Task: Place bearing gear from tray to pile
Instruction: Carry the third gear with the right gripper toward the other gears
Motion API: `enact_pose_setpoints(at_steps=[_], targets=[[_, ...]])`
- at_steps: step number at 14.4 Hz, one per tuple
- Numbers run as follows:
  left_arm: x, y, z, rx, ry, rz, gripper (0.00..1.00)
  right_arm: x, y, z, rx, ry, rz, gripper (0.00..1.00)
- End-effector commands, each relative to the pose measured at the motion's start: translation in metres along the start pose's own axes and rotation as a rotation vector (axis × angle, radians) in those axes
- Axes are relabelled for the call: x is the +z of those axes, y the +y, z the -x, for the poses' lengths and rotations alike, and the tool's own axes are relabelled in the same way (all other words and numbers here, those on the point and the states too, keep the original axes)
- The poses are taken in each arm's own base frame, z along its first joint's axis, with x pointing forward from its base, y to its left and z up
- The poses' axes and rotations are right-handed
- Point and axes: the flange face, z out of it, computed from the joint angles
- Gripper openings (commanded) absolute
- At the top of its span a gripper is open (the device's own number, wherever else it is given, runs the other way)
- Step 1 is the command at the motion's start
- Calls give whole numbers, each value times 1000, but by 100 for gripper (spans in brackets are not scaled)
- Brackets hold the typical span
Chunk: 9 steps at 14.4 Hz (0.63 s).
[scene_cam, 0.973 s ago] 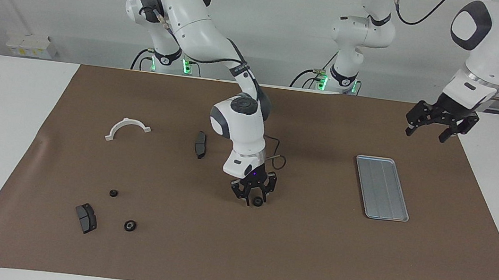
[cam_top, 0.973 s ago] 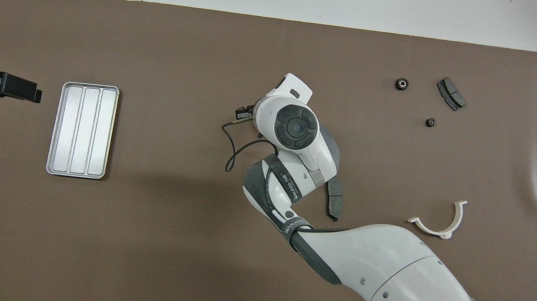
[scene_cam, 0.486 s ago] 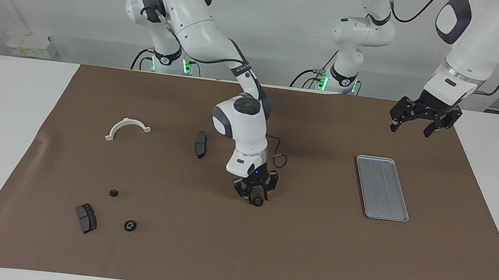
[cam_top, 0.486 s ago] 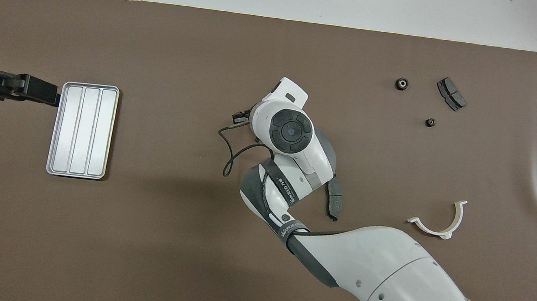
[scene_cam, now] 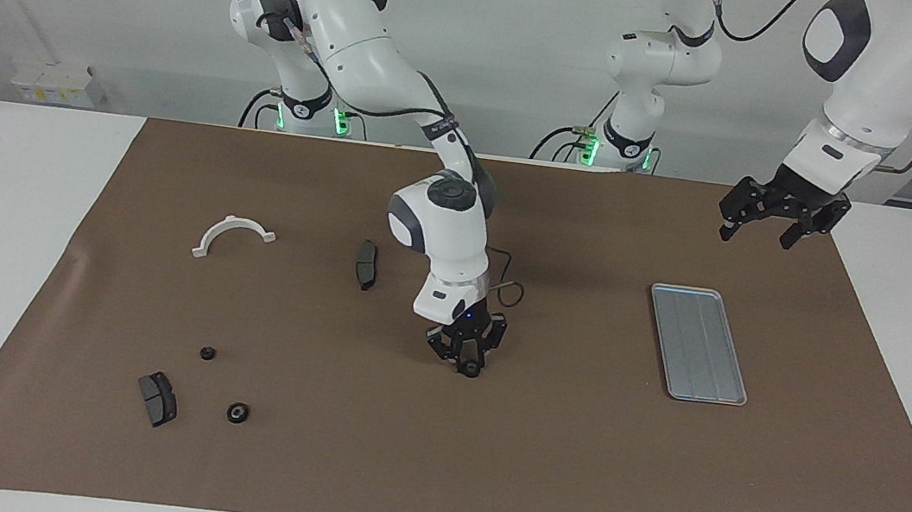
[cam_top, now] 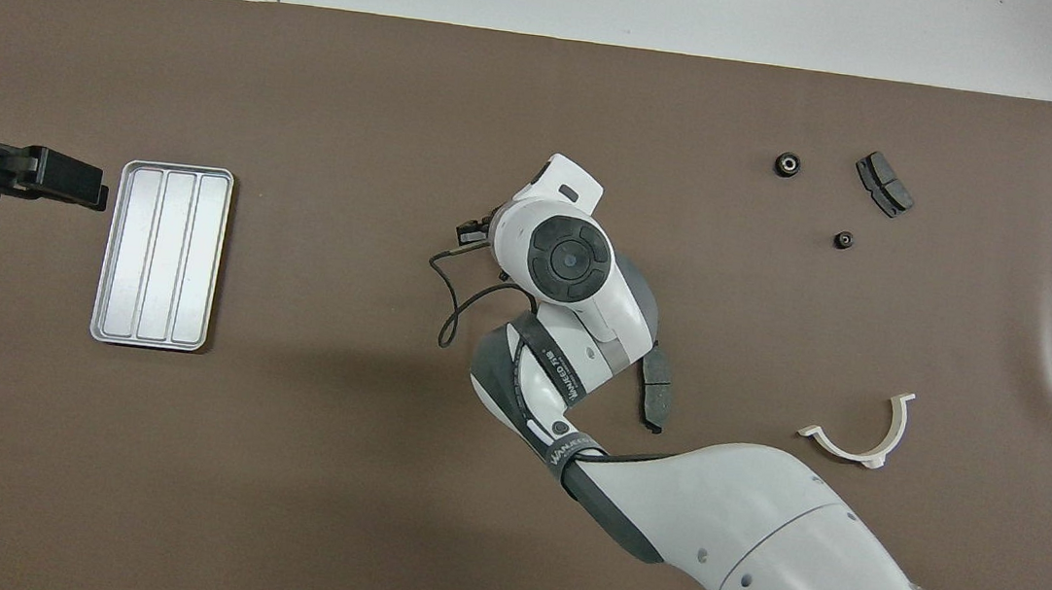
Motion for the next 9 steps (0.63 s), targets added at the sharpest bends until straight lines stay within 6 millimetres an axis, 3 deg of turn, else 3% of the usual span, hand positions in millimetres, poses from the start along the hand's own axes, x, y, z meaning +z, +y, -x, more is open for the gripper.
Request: enact_pose_setpoints(at_steps=[1,6,9], targets=[[-5,-4,8,-13,-7,-19,100,-1,0,2,-3,20,5,27],[-5,-4,8,-13,-7,-19,100,-11,15,-13,-22,33,29,15],[-5,-4,8,-11,-7,-19,100,-17,47,-23,-34,15,64,15]])
